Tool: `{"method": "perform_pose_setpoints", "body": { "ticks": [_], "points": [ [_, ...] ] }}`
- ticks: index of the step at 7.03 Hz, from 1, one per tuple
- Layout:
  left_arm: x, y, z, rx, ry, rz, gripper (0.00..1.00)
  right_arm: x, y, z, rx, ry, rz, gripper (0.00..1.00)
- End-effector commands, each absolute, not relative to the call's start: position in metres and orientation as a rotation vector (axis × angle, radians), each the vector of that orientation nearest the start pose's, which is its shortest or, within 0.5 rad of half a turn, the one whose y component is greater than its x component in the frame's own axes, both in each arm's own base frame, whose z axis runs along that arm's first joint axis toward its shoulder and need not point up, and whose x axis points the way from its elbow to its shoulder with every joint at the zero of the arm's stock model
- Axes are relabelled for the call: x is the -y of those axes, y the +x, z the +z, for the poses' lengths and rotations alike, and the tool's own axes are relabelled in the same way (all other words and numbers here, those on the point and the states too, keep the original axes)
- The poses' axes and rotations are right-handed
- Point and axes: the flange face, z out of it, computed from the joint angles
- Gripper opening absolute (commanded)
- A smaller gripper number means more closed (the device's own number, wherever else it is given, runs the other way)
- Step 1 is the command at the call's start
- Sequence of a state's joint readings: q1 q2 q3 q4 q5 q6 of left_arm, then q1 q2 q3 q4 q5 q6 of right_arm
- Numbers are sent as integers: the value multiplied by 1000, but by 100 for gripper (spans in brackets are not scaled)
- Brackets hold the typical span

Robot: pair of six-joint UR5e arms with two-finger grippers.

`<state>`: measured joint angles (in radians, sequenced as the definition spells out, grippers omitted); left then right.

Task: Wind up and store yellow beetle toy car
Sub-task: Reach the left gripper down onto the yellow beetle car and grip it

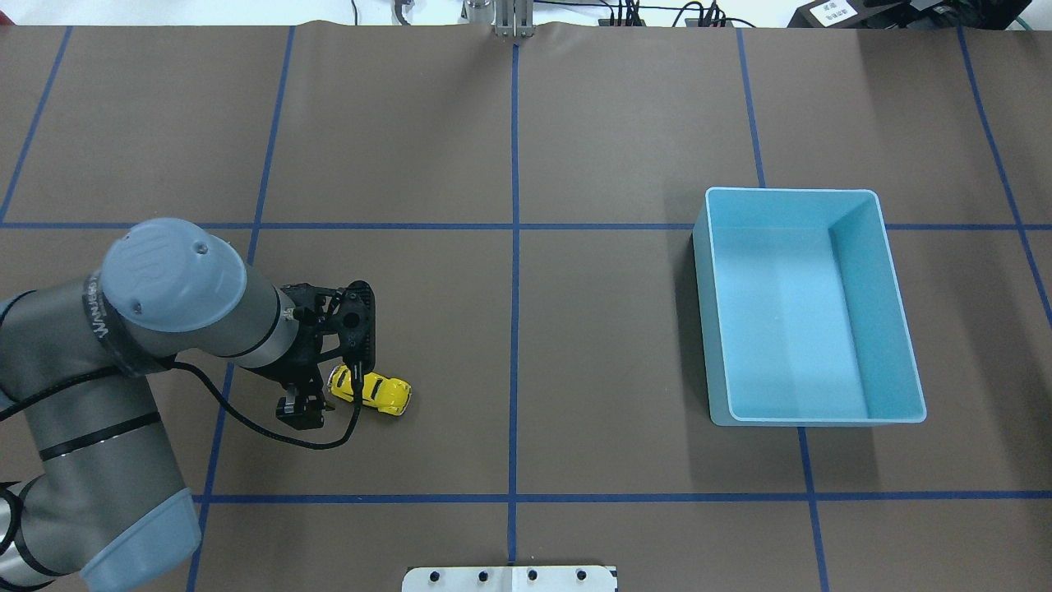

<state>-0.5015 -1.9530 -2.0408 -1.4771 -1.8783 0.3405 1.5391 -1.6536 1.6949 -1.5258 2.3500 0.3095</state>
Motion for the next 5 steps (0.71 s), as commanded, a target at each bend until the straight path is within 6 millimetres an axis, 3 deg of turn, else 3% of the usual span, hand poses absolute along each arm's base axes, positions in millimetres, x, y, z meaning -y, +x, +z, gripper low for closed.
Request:
{"method": "perform_pose_setpoints", "body": {
  "ticks": [1, 3, 5],
  "points": [
    [373, 483, 243, -455, 598, 1582, 100, 464, 48, 632, 784, -53, 229, 100],
    [389, 507, 216, -358, 559, 1615, 100, 464, 48, 632, 786, -53, 230, 100],
    [379, 538, 225, -301, 488, 1655, 100, 464, 48, 632, 788, -53, 229, 100]
  ]
}}
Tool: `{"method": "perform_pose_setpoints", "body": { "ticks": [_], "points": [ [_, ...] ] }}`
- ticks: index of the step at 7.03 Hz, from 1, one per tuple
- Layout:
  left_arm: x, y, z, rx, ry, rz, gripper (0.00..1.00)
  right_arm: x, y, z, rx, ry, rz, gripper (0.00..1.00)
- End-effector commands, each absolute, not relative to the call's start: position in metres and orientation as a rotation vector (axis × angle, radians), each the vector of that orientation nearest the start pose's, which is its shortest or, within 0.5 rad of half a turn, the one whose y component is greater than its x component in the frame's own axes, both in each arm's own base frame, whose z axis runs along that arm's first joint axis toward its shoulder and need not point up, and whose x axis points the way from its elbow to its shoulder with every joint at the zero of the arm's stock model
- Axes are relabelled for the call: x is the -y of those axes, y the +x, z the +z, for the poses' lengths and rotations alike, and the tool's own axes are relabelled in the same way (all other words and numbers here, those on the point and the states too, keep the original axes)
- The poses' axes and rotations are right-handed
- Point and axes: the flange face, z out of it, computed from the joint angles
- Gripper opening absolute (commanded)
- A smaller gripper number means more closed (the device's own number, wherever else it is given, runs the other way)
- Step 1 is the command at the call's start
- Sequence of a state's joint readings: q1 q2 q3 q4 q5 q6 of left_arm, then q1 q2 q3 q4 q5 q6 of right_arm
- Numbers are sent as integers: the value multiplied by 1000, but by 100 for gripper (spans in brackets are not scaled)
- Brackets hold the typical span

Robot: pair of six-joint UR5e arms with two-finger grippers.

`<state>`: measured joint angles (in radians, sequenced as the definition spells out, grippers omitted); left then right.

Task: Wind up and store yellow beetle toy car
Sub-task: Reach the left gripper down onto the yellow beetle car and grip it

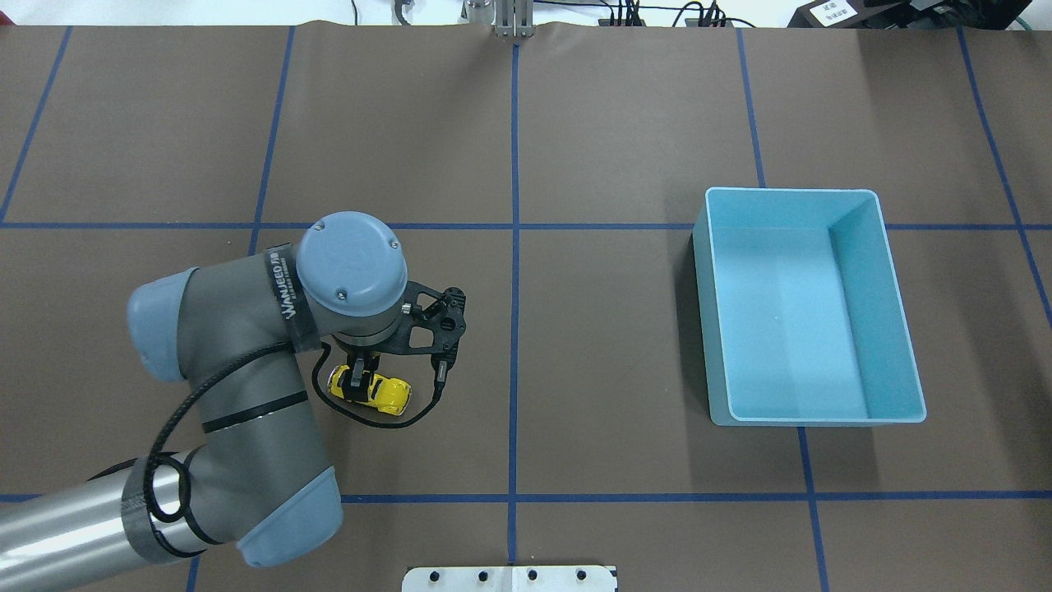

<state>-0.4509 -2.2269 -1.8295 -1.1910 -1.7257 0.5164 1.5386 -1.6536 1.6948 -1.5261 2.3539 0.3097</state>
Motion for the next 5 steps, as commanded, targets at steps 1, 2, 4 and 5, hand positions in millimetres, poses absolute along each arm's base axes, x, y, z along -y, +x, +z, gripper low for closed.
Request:
{"method": "perform_pose_setpoints", "body": {
  "ticks": [1, 2, 4, 5],
  "points": [
    [363, 557, 230, -289, 474, 1687, 100, 464, 48, 632, 788, -53, 229, 100],
    [350, 567, 232, -271, 473, 1710, 100, 464, 48, 632, 788, -53, 229, 100],
    [332, 584, 243, -231, 474, 1737, 100, 464, 48, 632, 787, -55, 230, 100],
    [332, 586, 245, -222, 474, 1737, 100, 464, 48, 632, 787, -55, 230, 100]
  ]
}}
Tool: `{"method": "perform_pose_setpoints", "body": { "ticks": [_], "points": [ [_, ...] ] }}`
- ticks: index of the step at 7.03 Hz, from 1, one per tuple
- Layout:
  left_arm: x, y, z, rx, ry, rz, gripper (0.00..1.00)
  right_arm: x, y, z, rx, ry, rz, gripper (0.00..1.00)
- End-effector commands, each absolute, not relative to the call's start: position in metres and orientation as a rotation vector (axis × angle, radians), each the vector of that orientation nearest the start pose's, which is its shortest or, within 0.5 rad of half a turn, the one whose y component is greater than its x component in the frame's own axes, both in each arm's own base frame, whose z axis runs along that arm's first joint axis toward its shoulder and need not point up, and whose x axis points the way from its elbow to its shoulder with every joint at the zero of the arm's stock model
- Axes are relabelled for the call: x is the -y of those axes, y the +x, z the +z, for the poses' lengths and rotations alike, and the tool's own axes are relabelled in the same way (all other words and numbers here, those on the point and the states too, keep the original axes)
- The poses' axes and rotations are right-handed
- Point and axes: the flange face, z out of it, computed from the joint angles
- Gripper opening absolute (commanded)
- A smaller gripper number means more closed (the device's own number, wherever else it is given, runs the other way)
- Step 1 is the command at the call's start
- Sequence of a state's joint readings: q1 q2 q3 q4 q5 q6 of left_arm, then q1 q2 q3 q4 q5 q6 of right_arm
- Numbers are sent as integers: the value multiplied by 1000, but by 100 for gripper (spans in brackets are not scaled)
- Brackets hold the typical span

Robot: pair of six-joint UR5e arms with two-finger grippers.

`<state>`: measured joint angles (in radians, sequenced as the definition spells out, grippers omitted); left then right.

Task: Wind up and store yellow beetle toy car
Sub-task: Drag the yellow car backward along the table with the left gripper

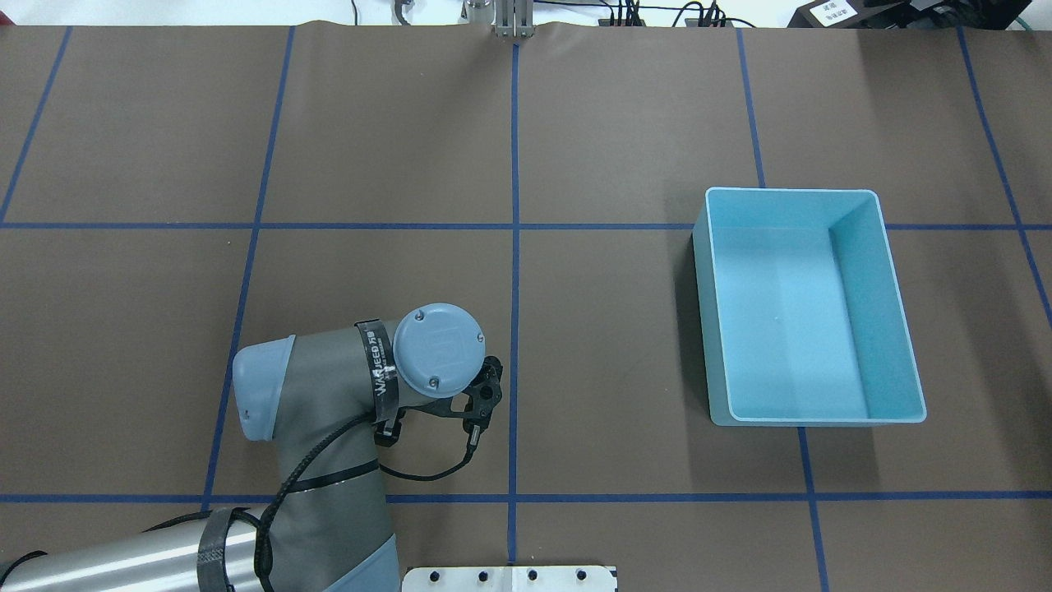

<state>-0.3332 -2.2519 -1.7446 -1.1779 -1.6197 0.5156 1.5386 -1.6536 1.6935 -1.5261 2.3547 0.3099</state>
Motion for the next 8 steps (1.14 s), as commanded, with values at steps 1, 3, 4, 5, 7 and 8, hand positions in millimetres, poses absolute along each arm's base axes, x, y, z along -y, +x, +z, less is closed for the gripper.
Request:
{"method": "perform_pose_setpoints", "body": {
  "ticks": [1, 3, 4, 5, 7, 8],
  "points": [
    [328, 589, 246, -223, 477, 1744, 98, 464, 48, 632, 787, -55, 230, 100],
    [330, 589, 252, -199, 496, 1738, 94, 464, 48, 632, 787, -55, 230, 100],
    [332, 587, 258, -176, 503, 1733, 93, 464, 48, 632, 787, -54, 229, 100],
    [332, 587, 257, -180, 516, 1731, 92, 464, 48, 632, 787, -55, 230, 100],
    [331, 588, 259, -180, 514, 1733, 92, 464, 48, 632, 787, -54, 229, 100],
    [331, 587, 260, -179, 511, 1734, 92, 464, 48, 632, 787, -55, 230, 100]
  ]
}}
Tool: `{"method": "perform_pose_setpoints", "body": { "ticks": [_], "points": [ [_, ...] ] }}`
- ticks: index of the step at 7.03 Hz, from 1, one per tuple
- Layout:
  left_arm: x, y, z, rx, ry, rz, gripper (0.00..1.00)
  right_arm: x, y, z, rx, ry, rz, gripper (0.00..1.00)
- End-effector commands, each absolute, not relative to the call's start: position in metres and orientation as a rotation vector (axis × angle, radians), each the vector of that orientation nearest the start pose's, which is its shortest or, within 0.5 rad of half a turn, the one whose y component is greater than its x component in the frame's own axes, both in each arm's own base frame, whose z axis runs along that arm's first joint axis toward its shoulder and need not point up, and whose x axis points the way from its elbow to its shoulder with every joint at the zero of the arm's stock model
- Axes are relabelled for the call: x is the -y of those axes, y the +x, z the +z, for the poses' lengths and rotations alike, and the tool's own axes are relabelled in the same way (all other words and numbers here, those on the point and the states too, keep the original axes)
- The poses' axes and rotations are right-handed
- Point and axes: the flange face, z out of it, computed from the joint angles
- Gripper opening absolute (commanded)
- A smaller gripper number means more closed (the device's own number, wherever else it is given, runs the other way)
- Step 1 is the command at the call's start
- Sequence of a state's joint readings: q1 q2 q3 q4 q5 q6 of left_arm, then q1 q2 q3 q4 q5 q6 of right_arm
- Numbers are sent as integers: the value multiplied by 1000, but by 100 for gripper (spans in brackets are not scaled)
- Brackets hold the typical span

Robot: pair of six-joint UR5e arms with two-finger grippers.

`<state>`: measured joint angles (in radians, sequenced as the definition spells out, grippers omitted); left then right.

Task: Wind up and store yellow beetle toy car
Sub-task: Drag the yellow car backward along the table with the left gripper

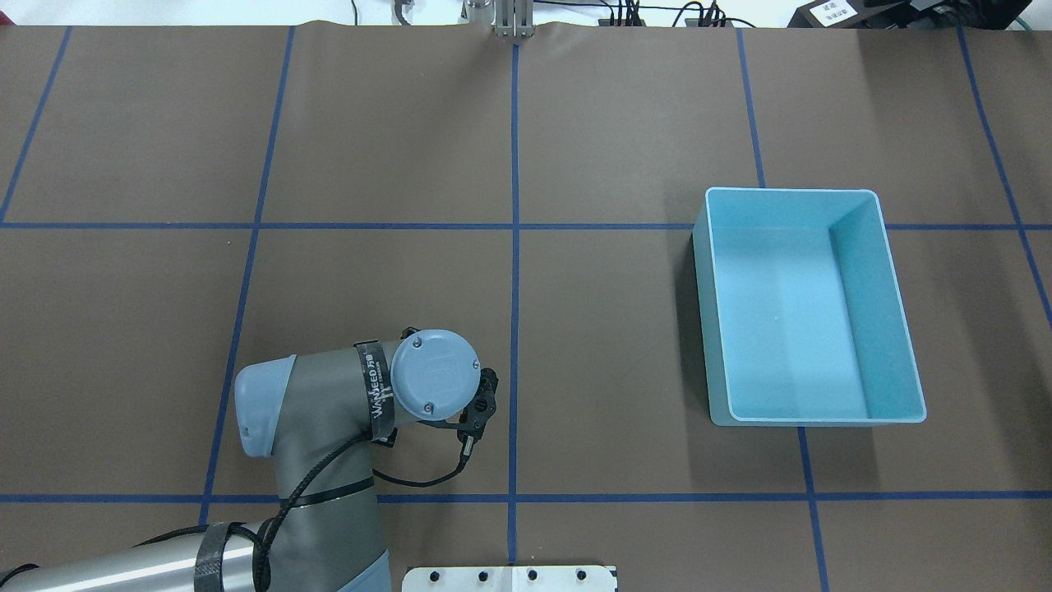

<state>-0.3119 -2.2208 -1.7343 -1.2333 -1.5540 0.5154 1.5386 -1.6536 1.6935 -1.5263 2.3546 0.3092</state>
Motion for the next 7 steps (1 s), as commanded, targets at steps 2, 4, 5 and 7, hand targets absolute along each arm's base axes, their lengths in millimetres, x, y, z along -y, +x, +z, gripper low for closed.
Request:
{"method": "perform_pose_setpoints", "body": {
  "ticks": [2, 4, 5, 7],
  "points": [
    [325, 591, 263, -185, 505, 1743, 91, 464, 48, 632, 787, -55, 230, 100],
    [319, 594, 263, -195, 508, 1752, 87, 464, 48, 632, 787, -55, 230, 100],
    [319, 594, 265, -195, 508, 1753, 86, 464, 48, 632, 787, -55, 230, 100],
    [318, 594, 266, -201, 515, 1754, 83, 464, 48, 632, 787, -55, 230, 100]
  ]
}}
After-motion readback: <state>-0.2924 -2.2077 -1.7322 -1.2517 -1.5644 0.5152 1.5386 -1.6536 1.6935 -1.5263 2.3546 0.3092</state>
